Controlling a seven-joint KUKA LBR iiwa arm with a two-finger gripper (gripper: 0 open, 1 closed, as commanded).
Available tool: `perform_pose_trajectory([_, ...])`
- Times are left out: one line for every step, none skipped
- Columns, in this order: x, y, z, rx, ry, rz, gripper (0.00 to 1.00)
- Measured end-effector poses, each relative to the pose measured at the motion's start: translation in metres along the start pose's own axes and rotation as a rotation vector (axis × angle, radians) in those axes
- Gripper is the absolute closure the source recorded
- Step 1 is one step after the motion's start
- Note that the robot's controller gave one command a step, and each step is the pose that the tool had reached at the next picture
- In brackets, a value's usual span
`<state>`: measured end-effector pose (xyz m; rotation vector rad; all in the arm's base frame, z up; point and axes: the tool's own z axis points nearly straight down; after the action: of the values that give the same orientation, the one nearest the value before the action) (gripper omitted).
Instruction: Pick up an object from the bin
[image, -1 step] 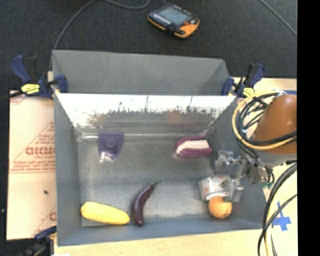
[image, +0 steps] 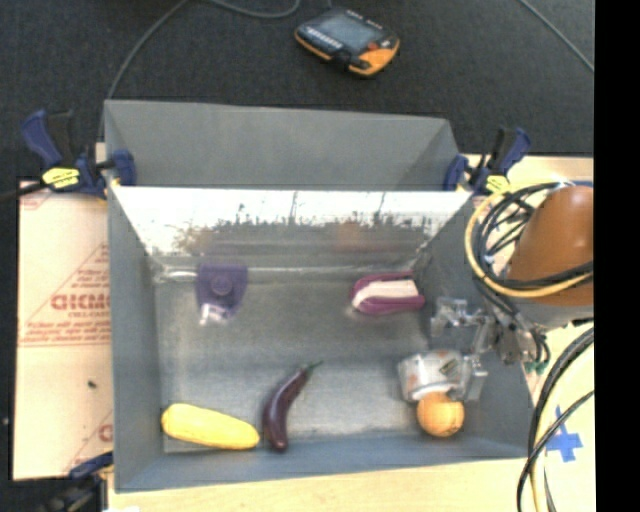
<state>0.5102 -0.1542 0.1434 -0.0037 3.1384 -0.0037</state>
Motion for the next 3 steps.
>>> perform_pose_trajectory([-0.006, 0.005, 0.039, 0.002, -0.013, 0.103, 0.0])
perform_pose_trajectory([-0.011, 0.009, 0.034, 0.005, -0.018, 0.075, 0.0])
perform_pose_trajectory([-0.014, 0.021, 0.041, 0.0, -0.013, 0.296, 0.0])
